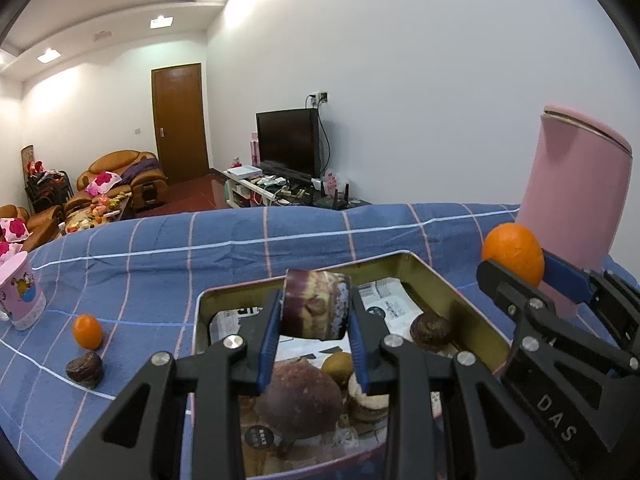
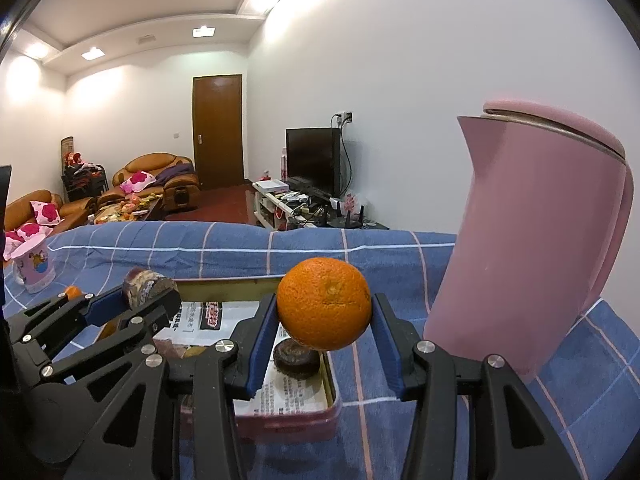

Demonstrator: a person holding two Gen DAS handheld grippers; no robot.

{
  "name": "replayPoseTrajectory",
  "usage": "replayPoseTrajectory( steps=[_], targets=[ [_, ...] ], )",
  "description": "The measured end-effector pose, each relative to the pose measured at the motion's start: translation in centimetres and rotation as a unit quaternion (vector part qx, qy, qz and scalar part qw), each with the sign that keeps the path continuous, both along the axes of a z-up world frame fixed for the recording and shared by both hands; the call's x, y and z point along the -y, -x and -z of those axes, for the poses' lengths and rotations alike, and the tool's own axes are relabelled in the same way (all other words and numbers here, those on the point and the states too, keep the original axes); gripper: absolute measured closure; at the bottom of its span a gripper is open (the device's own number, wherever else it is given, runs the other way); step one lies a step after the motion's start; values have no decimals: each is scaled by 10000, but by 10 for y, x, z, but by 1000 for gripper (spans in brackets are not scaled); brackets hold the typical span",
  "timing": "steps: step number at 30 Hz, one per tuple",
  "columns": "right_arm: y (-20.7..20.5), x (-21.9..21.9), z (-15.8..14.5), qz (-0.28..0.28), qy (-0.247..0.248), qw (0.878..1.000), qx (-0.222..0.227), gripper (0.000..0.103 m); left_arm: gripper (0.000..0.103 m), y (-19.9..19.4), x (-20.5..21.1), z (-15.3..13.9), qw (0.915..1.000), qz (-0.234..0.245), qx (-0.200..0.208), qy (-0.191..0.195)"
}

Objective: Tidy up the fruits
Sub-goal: 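Lower both tools into the tin and open them to release the snack cake and orange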

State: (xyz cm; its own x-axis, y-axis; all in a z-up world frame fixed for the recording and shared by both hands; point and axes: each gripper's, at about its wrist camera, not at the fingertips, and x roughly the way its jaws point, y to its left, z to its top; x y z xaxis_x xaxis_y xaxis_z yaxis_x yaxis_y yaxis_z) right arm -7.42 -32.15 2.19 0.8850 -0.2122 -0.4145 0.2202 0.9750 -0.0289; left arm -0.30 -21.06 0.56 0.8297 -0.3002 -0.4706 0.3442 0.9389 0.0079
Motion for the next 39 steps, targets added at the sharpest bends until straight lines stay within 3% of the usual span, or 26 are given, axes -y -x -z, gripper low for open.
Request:
replayPoseTrajectory(
  steps=[21,39],
  targets=[
    [-52,-5,3,25,96,9999,-18,54,70,-39,-6,4,9989,-235,-362,175],
    [-96,-7,22,-907,-553,9909,-826,53,70,-56,-12,11,9960,-603,-644,-123]
  ],
)
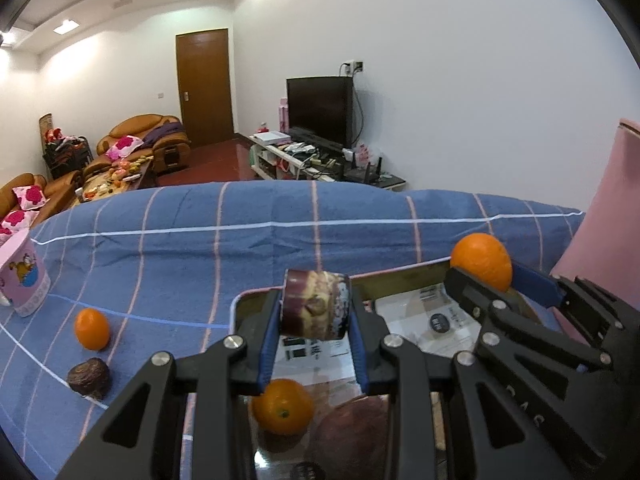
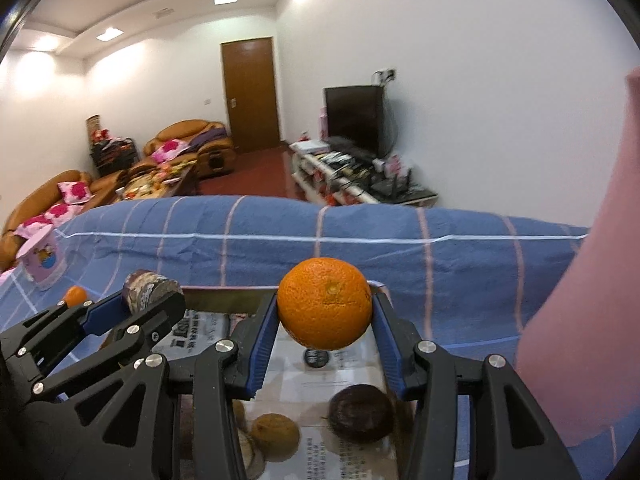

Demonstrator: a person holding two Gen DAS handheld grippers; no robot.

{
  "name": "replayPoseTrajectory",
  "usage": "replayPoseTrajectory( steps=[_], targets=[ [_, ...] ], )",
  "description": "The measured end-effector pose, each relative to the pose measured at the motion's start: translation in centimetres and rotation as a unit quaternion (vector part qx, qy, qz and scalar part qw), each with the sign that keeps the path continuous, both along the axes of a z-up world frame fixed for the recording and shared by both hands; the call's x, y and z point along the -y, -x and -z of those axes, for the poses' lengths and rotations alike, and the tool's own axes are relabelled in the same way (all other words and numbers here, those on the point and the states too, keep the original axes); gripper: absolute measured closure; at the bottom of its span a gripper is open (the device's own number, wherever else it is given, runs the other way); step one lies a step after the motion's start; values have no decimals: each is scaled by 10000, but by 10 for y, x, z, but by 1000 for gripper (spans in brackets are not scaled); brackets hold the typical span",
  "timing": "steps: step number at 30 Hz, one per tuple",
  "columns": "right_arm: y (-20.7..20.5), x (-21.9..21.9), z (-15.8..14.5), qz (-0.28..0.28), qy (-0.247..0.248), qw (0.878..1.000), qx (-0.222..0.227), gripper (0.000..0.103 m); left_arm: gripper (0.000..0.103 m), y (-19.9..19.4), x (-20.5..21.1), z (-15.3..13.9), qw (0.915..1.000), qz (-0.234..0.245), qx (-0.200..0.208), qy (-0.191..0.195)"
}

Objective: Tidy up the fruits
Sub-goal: 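Lower both tools into the tin and open them to release the snack cake and orange, then move both open tools back from the tin toward the last orange and dark fruit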

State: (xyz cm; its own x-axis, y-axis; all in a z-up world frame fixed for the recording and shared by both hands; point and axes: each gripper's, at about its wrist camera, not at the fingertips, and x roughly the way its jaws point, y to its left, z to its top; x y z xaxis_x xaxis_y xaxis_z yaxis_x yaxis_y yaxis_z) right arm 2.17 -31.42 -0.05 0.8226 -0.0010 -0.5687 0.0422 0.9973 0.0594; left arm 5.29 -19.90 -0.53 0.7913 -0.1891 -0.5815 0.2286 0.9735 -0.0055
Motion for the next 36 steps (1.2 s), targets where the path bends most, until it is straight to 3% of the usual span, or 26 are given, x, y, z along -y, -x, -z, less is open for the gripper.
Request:
replayPoseTrajectory(
  steps=[8,12,14,15,16,19,22,25,30,36],
  targets=[
    [-1,1,2,-205,-260,9995,5,53,70,-5,-3,1,9999,-89,-134,-39],
    [9,10,-3,-112,-427,9986,299,42,66,-8,-4,1,9997,-129,-222,-10],
    [14,13,-7,-41,-506,9976,474,35,53,-4,-4,0,9999,-104,-128,-33],
    [18,14,-8,-21,-542,9971,538,29,39,-2,-2,-2,9999,-115,-50,-83],
    [21,14,-10,40,-553,9966,617,27,25,2,-2,-4,9998,-135,85,-150],
    [34,15,-16,264,-463,9948,868,27,2,15,4,-9,9979,-123,547,-317],
    [46,17,-22,577,-379,9918,1072,22,0,27,9,-10,9952,-79,875,-439],
    [56,26,-26,936,-427,9872,1221,18,0,29,13,-11,9940,-38,937,-565],
    [70,40,-26,1454,-565,9774,1429,18,0,39,7,-16,9919,-99,1183,-463],
    [81,24,-28,1463,-65,9765,1580,18,0,49,6,-17,9910,-57,1267,-431]
  ],
)
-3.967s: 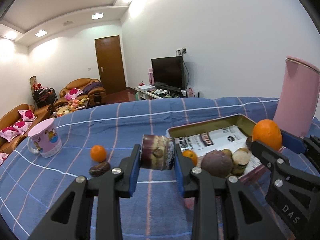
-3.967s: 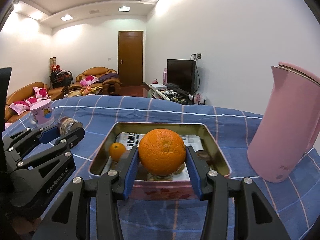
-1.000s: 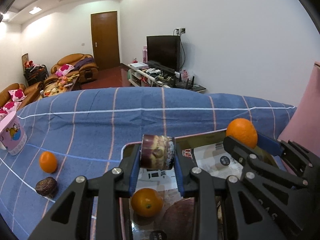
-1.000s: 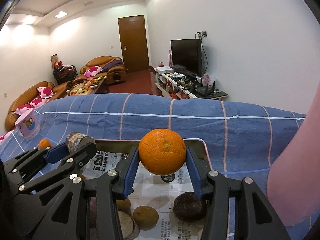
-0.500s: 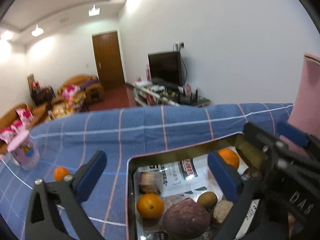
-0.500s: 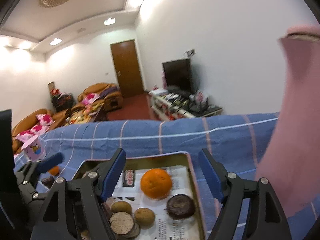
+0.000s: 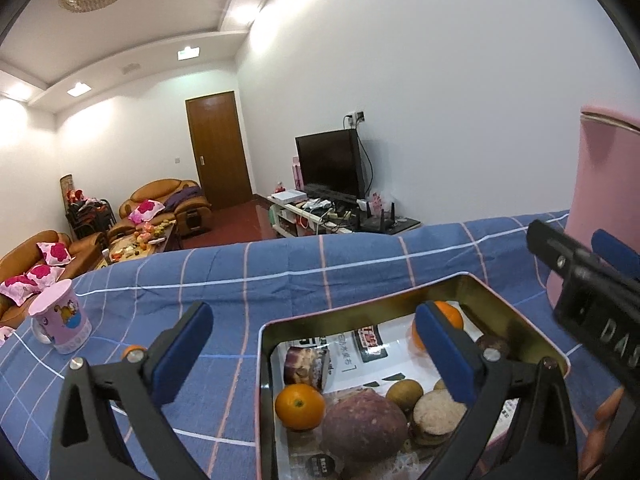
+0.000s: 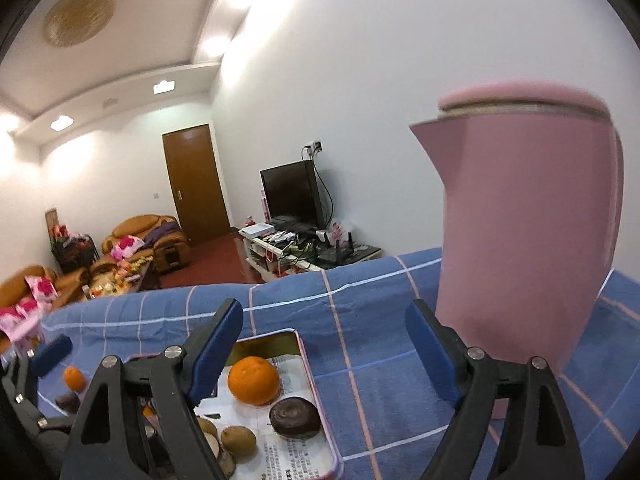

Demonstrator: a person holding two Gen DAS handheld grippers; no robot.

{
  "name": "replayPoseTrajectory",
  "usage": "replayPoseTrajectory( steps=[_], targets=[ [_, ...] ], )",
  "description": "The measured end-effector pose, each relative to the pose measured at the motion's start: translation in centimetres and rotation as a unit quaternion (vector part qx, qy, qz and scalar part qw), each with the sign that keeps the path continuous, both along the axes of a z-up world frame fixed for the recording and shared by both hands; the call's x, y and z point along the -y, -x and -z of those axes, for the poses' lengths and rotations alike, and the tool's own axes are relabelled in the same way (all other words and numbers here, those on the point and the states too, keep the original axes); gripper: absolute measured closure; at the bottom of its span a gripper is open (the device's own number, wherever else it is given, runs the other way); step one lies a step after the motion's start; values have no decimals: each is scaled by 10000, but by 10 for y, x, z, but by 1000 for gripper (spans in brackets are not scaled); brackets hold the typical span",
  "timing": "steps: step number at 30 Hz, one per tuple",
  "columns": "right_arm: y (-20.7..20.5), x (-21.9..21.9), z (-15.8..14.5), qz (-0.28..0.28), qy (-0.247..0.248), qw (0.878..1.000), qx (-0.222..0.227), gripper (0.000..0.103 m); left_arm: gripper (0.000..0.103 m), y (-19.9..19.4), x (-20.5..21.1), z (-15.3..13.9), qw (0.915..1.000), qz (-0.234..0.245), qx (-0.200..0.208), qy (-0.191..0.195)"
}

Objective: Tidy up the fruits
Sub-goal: 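Move both open tools back from the tin toward the last orange and dark fruit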

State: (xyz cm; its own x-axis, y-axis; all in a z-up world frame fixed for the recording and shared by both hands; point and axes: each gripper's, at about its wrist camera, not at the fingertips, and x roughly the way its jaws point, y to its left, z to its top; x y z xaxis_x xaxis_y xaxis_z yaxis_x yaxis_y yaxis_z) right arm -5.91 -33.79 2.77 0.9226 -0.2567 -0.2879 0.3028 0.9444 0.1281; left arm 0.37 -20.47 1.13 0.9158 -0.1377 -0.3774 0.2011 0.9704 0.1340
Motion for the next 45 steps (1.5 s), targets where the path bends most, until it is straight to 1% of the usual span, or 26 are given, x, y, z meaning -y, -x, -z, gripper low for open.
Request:
replayPoseTrajectory(
  steps=[3,6,17,24,30,37,45],
  targets=[
    [8,-10,-1,-21,220,9997,91,18,0,6,-1,1,10000,38,36,-31],
    [15,-16,0,-22,358,9993,50,18,0,12,-3,0,10000,77,56,-3],
    [40,-25,2,-76,211,9997,46,18,0,33,-19,-1,9997,143,69,197],
    [53,-36,2,-39,282,9996,71,18,0,43,-29,-2,9994,158,50,308],
    [58,-39,3,20,159,9999,53,18,0,50,-41,-2,9990,124,62,415],
    [62,-49,2,3,138,9999,36,18,0,59,-47,-1,9992,129,81,376],
    [61,-64,2,-7,49,10000,13,18,0,60,-61,0,9990,108,-14,443]
  ],
)
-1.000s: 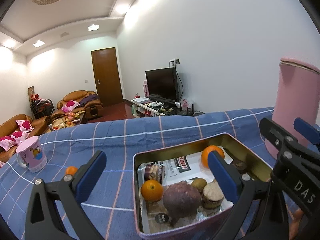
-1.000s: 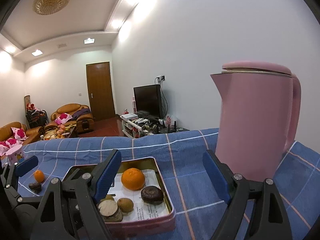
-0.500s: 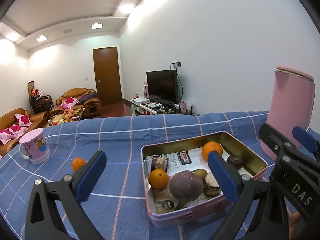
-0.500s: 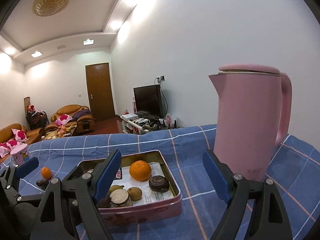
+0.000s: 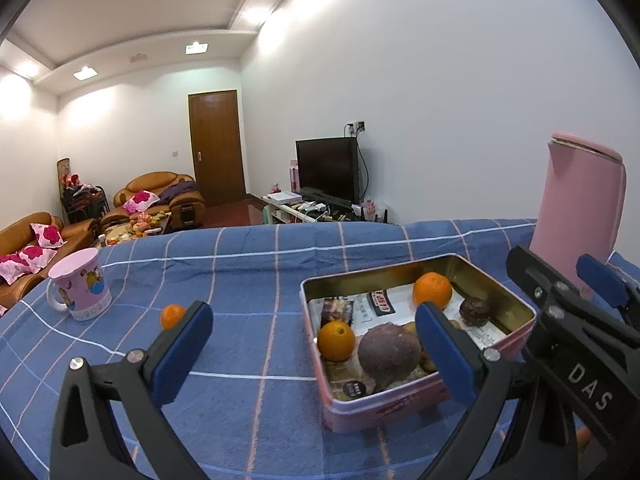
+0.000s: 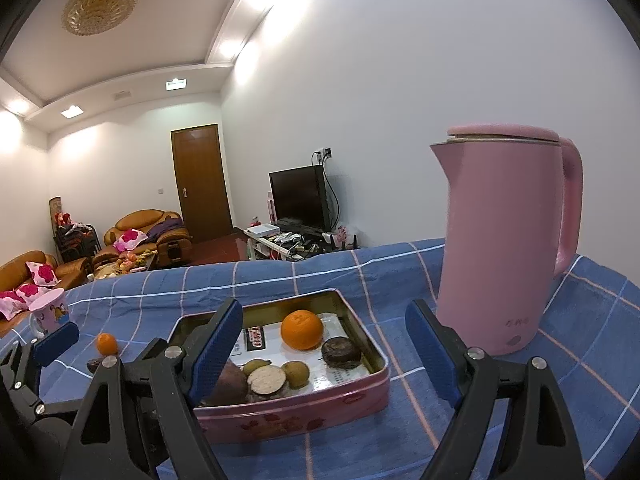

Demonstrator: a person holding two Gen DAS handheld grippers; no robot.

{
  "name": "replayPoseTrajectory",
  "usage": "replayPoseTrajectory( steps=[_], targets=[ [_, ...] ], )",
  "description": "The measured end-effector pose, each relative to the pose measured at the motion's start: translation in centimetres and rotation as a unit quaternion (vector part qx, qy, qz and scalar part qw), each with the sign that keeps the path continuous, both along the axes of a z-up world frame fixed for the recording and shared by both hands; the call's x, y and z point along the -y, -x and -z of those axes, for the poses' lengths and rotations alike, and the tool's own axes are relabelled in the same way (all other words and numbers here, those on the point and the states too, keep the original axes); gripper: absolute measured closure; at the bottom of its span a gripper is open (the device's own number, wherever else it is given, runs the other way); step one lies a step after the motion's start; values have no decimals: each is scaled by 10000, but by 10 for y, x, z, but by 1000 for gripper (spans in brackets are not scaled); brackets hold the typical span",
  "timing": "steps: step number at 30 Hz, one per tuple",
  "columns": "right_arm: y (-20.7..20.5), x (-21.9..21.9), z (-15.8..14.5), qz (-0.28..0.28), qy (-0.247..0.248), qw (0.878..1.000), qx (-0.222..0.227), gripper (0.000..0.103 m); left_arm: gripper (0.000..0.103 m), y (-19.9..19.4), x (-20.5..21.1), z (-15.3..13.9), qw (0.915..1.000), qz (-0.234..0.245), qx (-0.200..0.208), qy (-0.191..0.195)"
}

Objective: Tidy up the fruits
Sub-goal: 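Move both open tools back from the tin toward the last orange and dark fruit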

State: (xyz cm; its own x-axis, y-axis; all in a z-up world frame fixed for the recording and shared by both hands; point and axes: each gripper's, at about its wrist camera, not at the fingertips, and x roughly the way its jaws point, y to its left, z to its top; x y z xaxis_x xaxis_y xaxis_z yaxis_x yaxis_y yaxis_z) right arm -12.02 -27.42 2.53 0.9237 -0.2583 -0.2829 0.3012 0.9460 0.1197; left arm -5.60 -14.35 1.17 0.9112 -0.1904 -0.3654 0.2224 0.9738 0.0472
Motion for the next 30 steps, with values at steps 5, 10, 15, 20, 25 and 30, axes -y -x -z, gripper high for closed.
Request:
replayPoseTrajectory(
  steps=[5,10,15,20,25,30],
  targets=[
    [-5,-11,1,-32,-66,10000,-46,18,0,-2,-12,1,10000,-50,-22,-18],
    [-13,-30,1,-165,16,9999,-45,18,0,-6,-26,2,9999,-133,-52,-35],
    [-22,-50,1,-328,37,9994,-59,18,0,-13,-43,2,9995,-286,-59,-79],
    [-31,-69,2,-467,23,9989,-77,18,0,-23,-65,4,9990,-438,-101,-56],
    [-41,-82,3,-540,-21,9985,-95,18,0,-33,-88,5,9980,-611,-165,-30],
    [-53,-97,3,-655,-33,9978,-124,18,0,-42,-108,5,9968,-777,-202,-25]
  ],
)
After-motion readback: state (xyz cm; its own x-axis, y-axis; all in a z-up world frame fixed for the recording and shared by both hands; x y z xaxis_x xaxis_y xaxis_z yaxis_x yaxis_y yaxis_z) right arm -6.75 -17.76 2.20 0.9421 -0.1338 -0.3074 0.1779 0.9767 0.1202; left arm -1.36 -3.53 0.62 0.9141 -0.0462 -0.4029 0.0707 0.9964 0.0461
